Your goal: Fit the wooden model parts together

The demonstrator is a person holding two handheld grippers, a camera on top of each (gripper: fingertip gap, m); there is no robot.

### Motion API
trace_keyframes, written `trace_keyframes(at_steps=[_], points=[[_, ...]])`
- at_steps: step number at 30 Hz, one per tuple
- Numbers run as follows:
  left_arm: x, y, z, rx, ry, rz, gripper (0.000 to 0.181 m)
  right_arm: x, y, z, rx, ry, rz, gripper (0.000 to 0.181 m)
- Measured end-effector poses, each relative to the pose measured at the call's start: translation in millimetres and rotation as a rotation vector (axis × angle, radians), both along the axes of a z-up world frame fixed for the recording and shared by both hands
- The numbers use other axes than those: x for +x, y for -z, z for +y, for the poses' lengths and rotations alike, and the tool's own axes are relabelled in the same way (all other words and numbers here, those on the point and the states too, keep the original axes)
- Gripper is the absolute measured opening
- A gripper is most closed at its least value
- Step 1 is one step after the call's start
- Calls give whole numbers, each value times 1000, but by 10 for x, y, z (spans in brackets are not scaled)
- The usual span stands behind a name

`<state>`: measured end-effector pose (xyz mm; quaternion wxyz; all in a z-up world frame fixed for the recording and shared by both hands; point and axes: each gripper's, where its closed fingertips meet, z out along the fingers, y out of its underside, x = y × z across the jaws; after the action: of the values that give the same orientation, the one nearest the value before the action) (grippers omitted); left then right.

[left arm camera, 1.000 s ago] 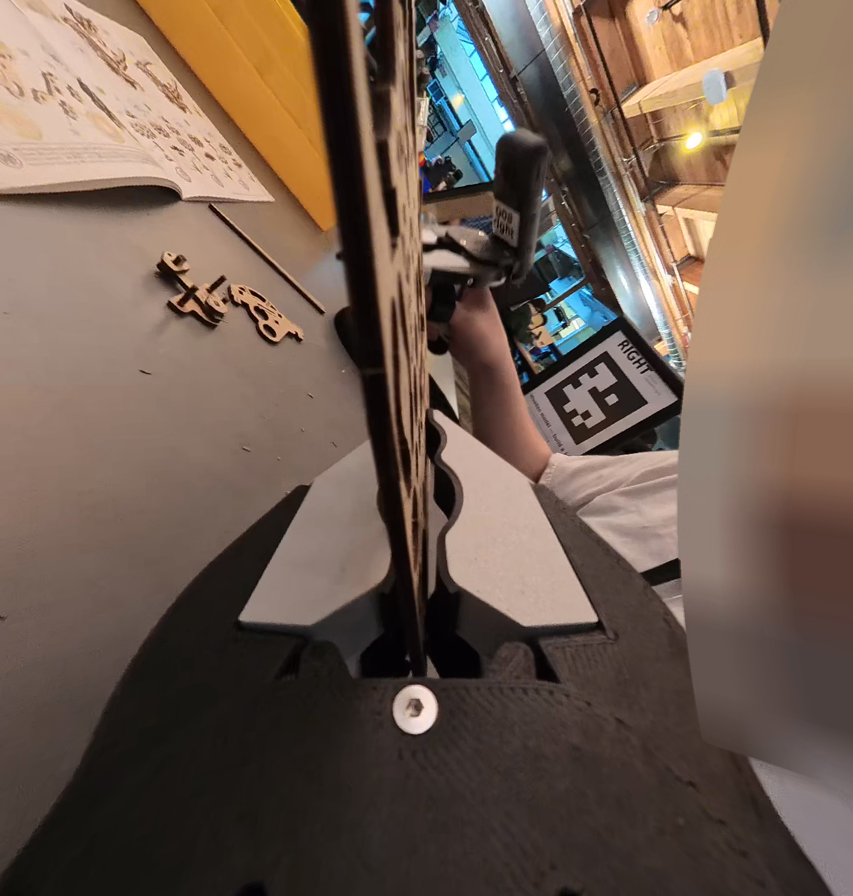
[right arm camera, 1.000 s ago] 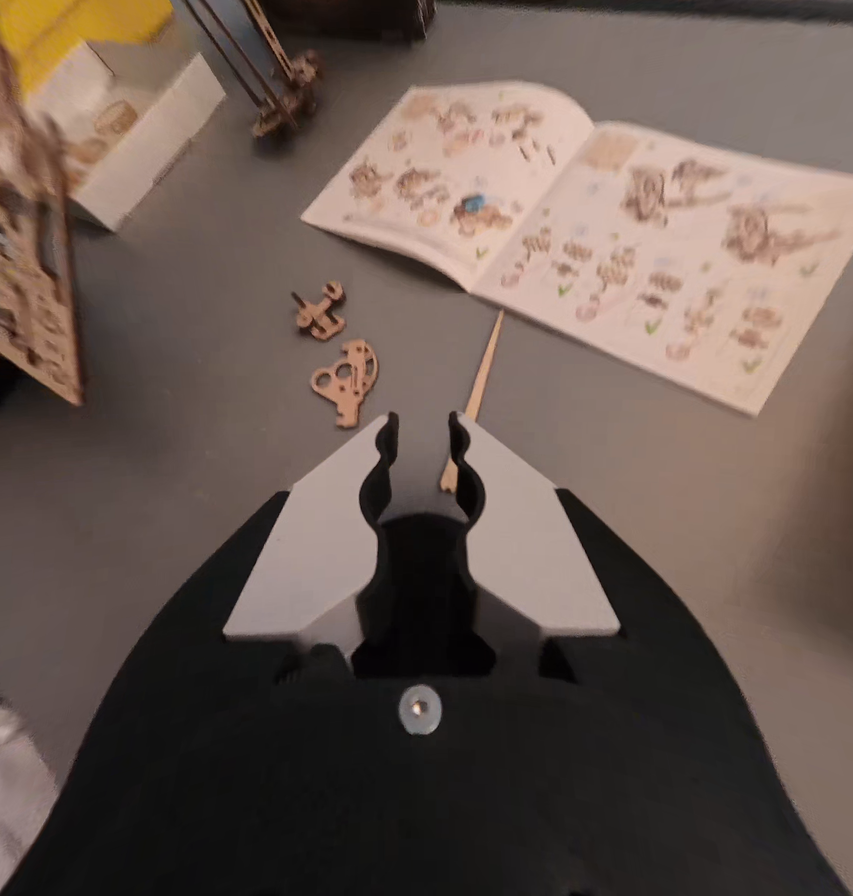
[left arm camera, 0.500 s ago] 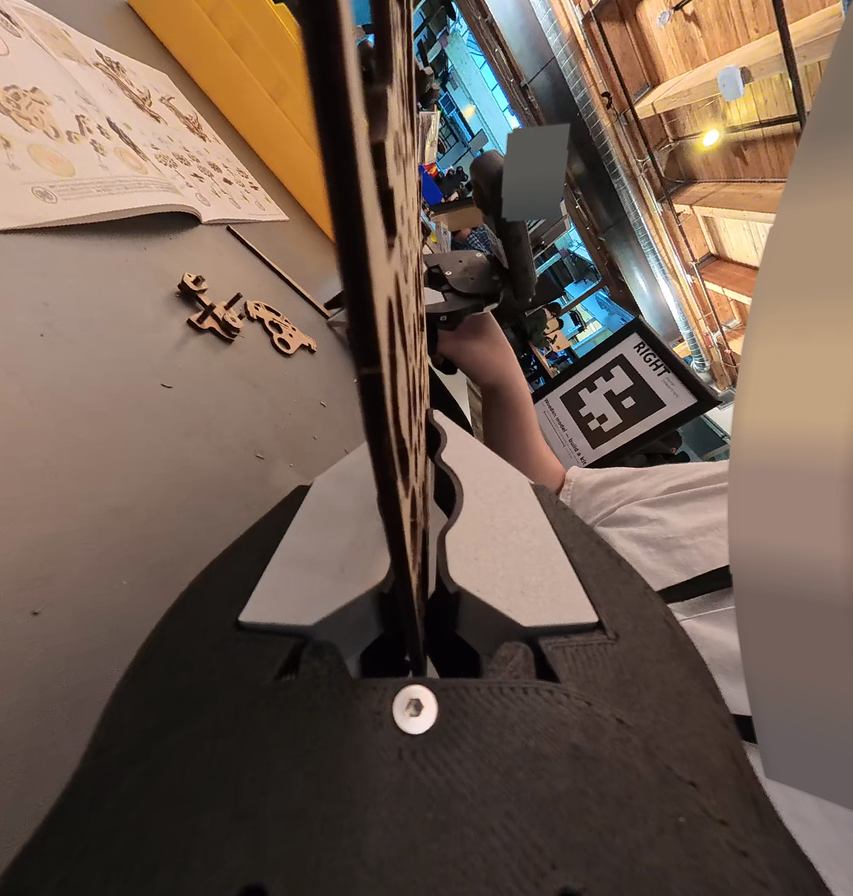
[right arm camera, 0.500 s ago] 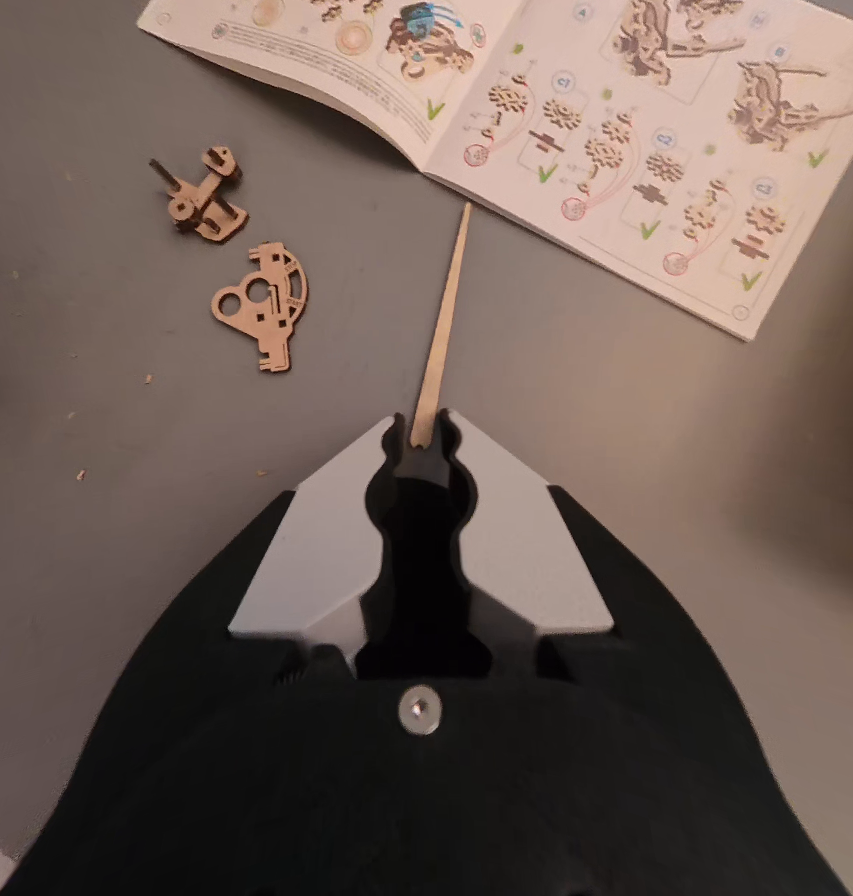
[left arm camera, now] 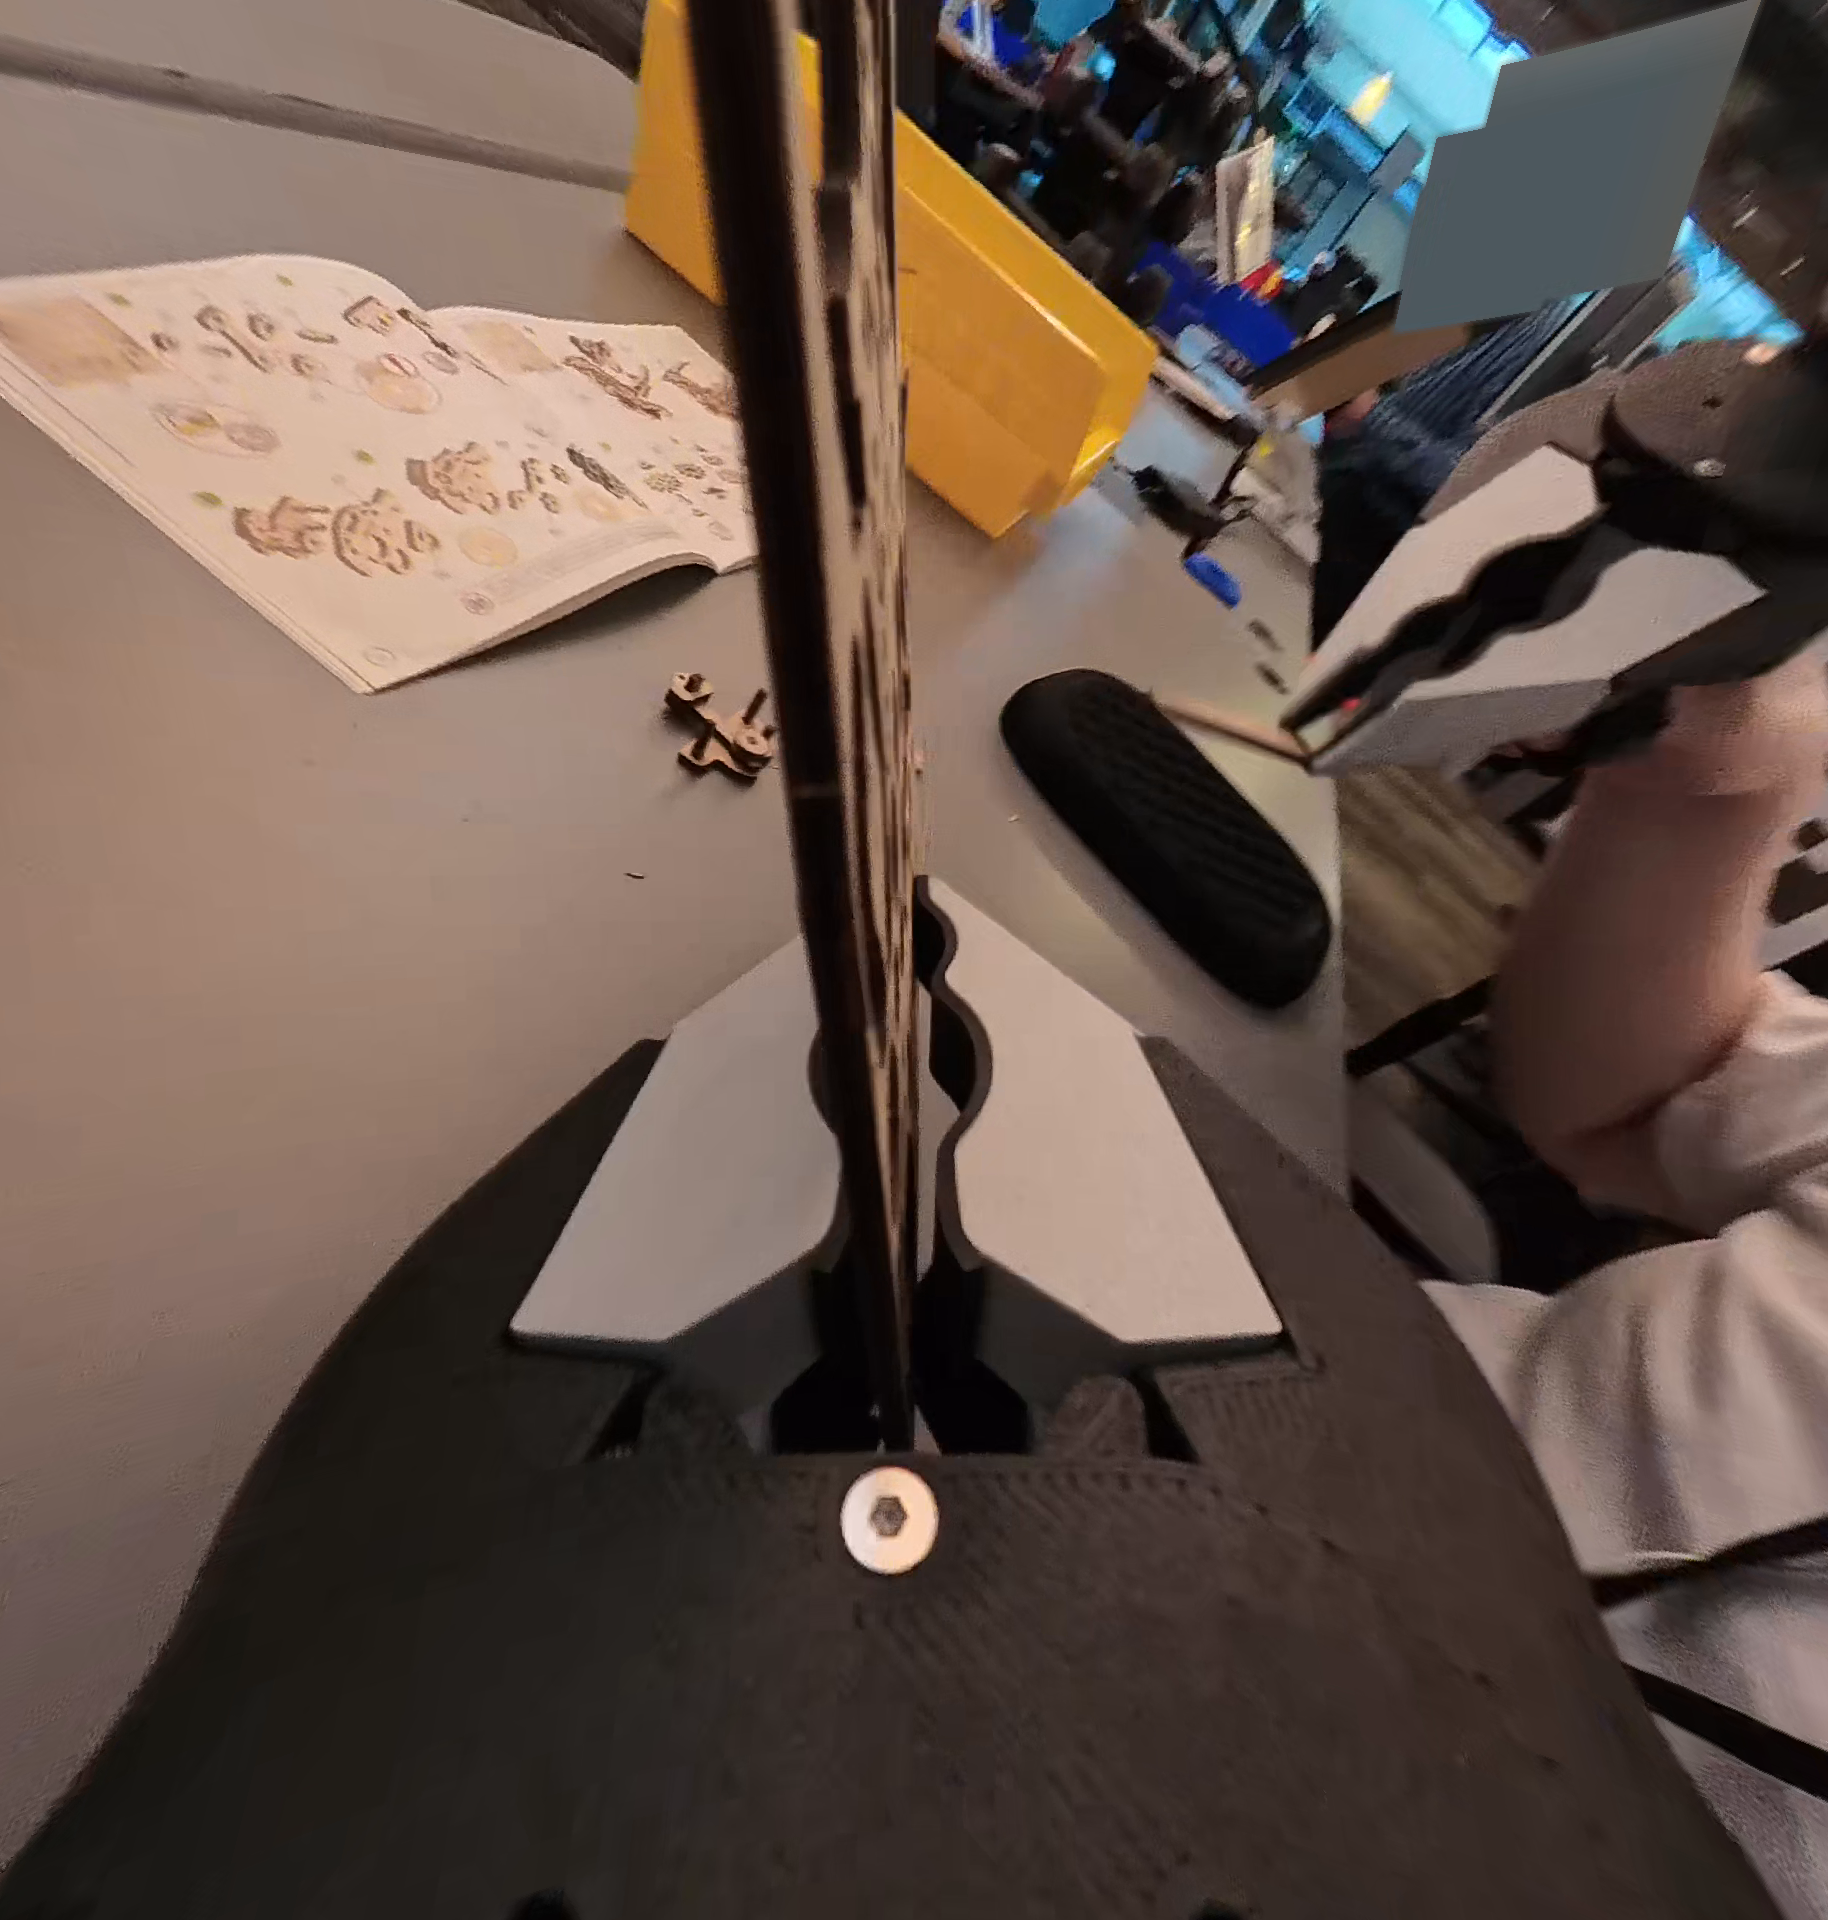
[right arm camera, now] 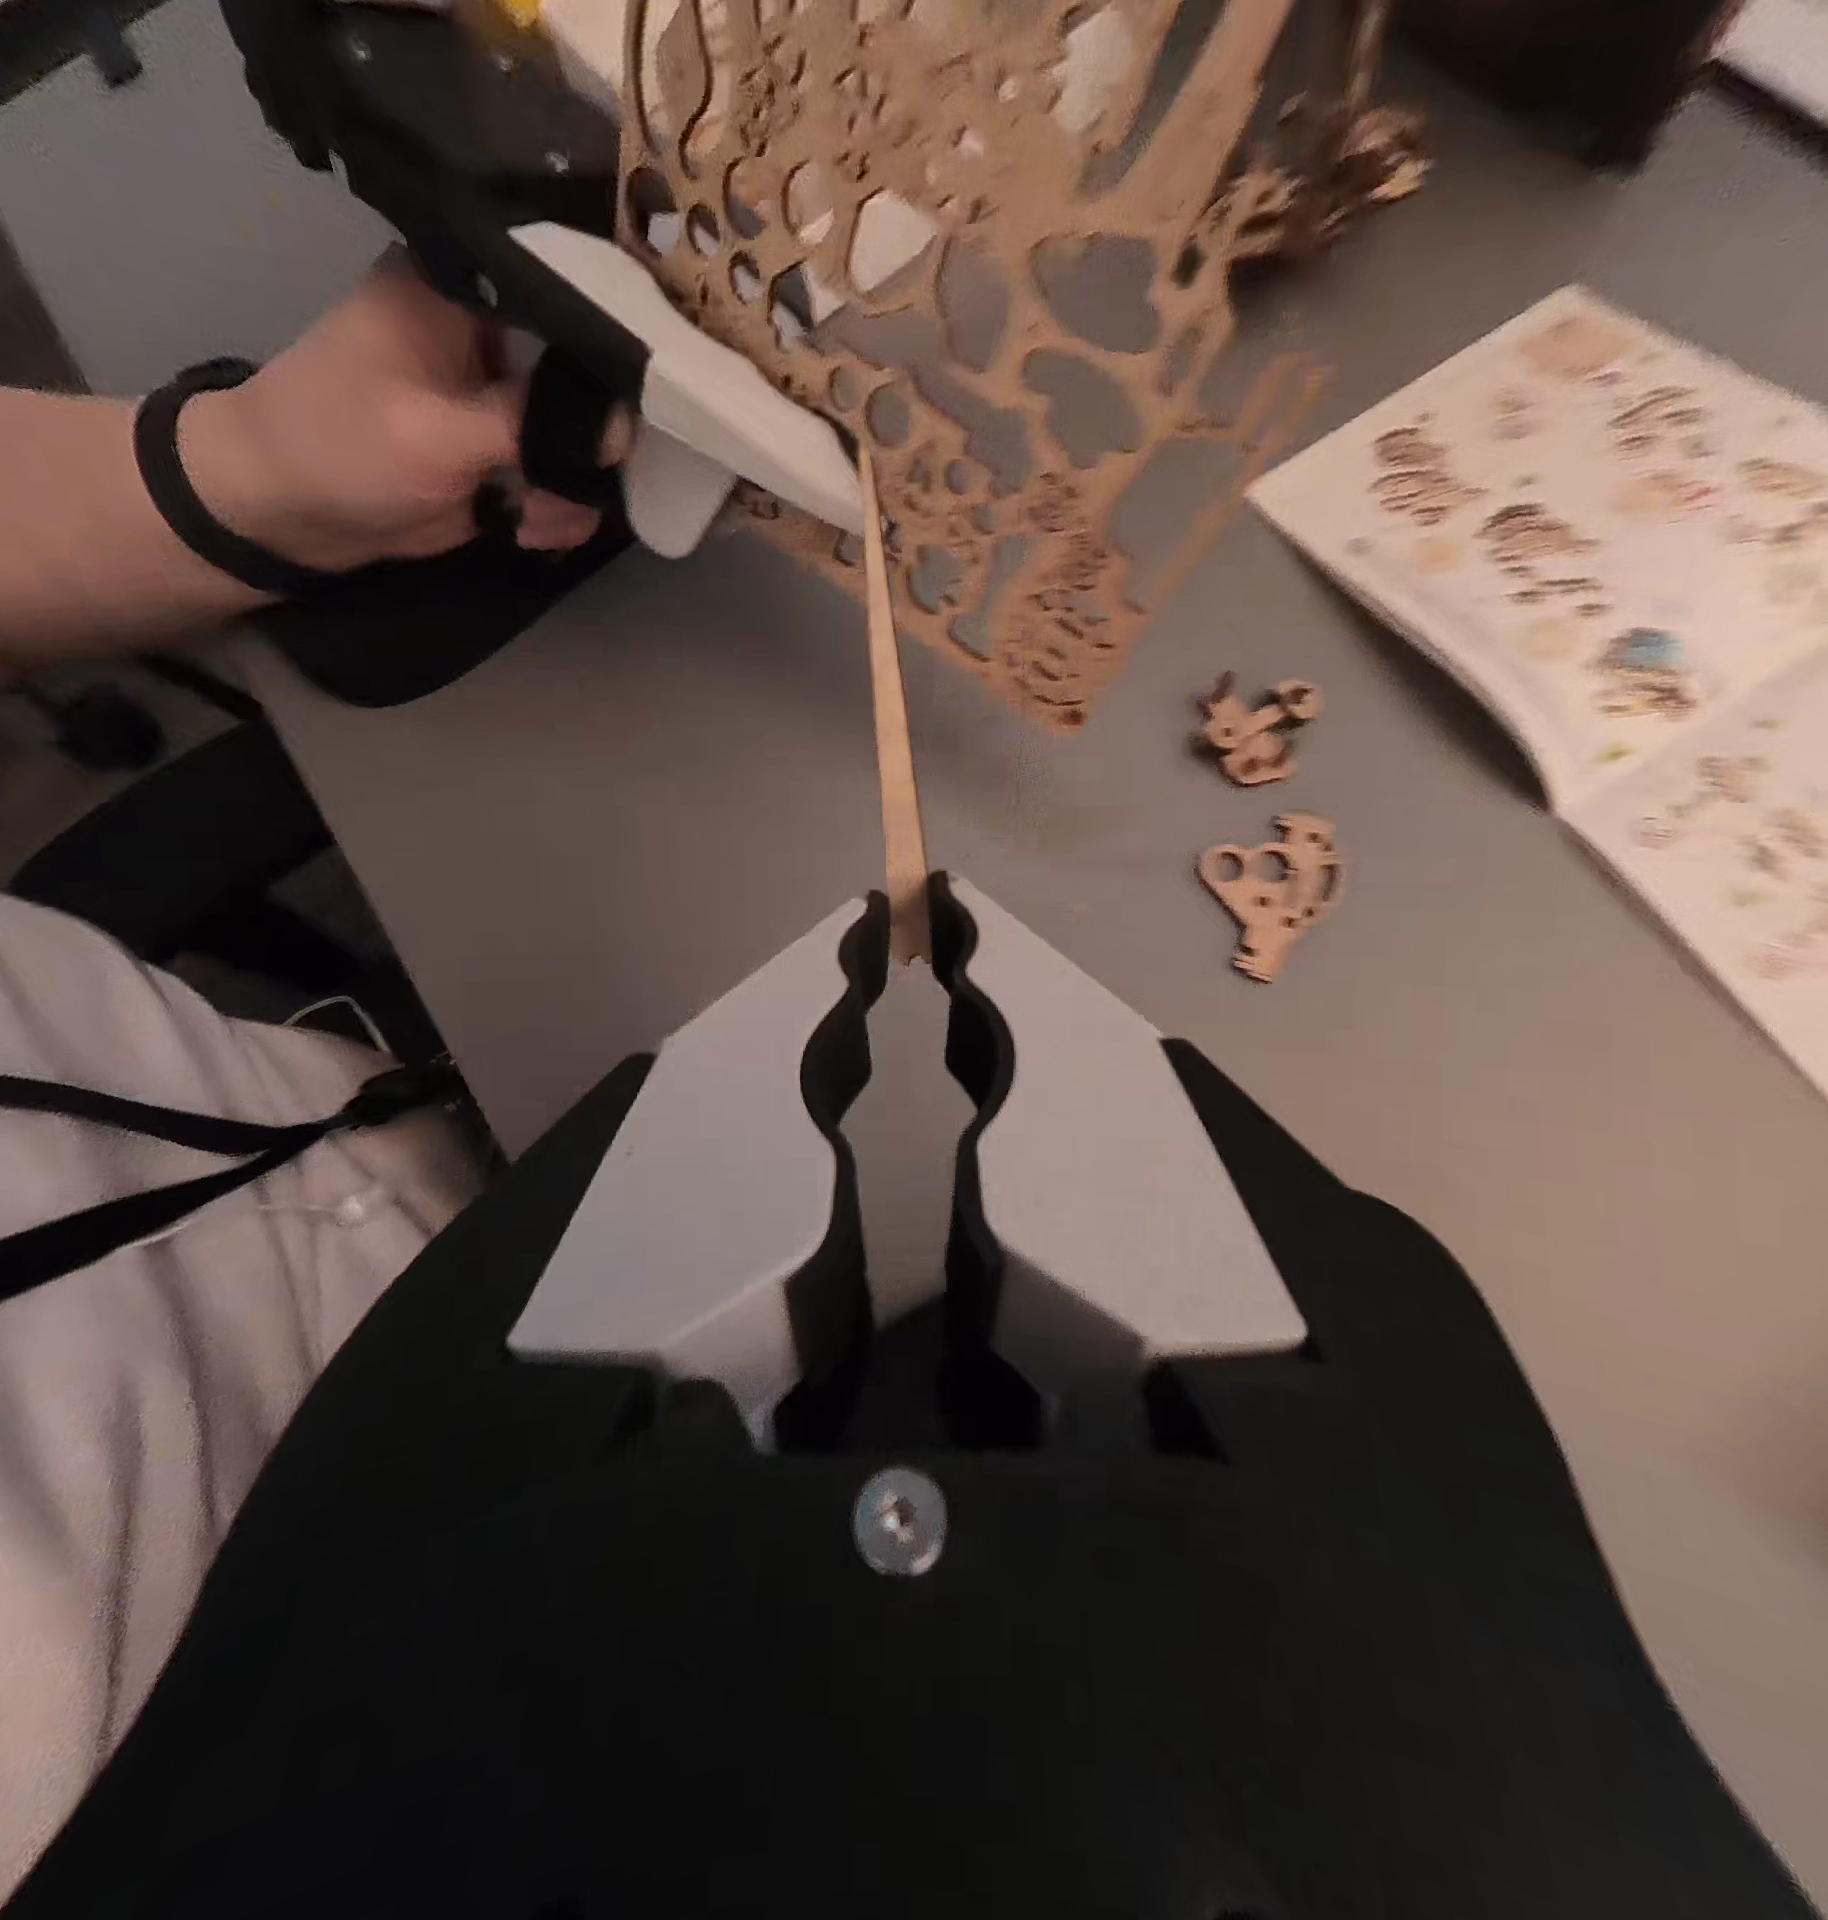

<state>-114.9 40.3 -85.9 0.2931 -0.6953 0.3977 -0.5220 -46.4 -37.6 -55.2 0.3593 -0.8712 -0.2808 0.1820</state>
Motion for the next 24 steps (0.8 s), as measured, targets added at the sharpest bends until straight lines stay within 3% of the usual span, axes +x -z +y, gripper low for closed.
trace_keyframes(at_steps=[7,20,24], points=[[-9,-40,8,192,-59,51,0,-186,208,49,-62,34,56,6],[3,-41,-16,211,-49,58,1,-165,333,127,-108,59,60,6],[3,-12,4,282,-64,102,1,-183,360,125,-138,64,76,6]])
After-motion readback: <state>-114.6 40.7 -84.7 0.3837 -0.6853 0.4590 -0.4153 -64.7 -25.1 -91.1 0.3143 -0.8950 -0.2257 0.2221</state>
